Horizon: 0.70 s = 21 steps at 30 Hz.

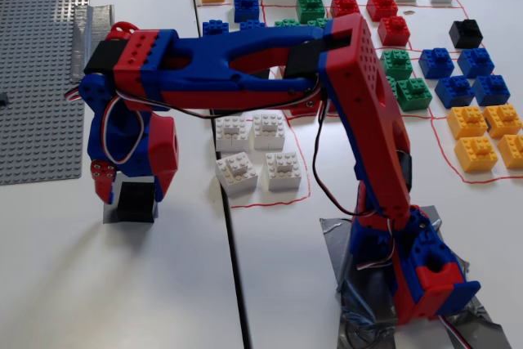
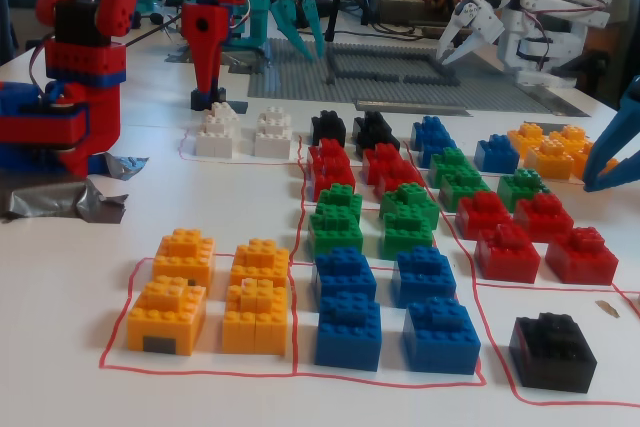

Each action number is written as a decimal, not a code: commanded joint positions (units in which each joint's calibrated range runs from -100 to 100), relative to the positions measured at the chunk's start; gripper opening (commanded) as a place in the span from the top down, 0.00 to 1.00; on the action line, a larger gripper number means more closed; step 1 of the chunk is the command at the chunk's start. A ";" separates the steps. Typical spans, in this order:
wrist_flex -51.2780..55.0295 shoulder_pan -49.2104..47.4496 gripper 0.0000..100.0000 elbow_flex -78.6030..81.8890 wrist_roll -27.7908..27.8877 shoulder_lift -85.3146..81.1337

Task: Grab the block and put it in the grey marker

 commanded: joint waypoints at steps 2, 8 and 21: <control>1.24 -0.91 0.71 -5.36 0.20 -2.17; 3.92 -1.31 0.70 -8.27 0.44 -2.26; 7.49 -1.11 0.97 -15.62 -1.07 -6.38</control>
